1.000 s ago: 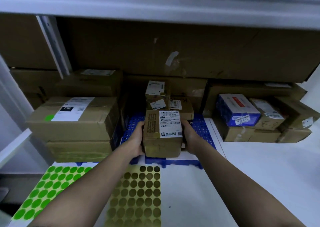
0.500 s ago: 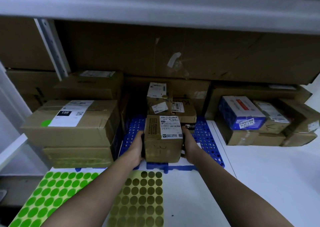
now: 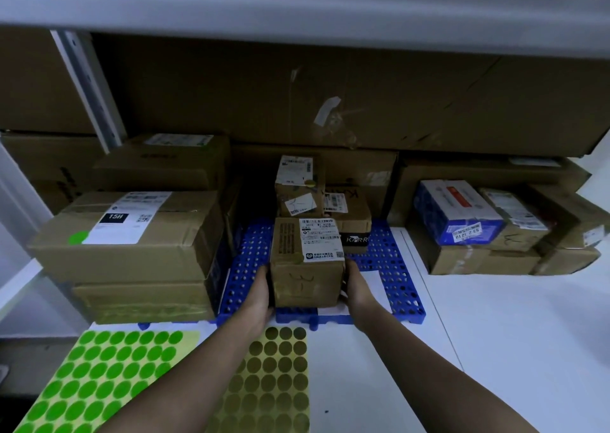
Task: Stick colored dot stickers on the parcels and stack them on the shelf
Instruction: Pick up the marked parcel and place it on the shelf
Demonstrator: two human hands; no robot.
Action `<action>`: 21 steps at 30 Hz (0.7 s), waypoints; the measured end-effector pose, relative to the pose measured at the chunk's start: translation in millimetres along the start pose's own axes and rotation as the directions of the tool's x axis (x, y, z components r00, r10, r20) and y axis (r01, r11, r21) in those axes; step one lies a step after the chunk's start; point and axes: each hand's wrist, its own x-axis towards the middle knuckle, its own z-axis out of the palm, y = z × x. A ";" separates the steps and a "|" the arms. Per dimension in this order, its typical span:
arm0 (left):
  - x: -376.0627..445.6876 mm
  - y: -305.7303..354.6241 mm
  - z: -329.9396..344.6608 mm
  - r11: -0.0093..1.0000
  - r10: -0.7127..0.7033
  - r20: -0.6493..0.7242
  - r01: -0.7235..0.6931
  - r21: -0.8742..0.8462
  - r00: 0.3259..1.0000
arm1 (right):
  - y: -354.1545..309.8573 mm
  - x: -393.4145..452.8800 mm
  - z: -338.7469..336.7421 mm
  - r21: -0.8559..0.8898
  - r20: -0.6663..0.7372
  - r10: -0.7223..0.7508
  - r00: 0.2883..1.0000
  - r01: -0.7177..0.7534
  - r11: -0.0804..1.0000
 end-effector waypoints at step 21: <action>-3.7 -0.5 0.3 1.000 -0.016 0.023 0.016 -0.026 1.000 | 2.3 -0.6 -1.4 -0.008 -0.003 -0.005 1.000 0.005 1.000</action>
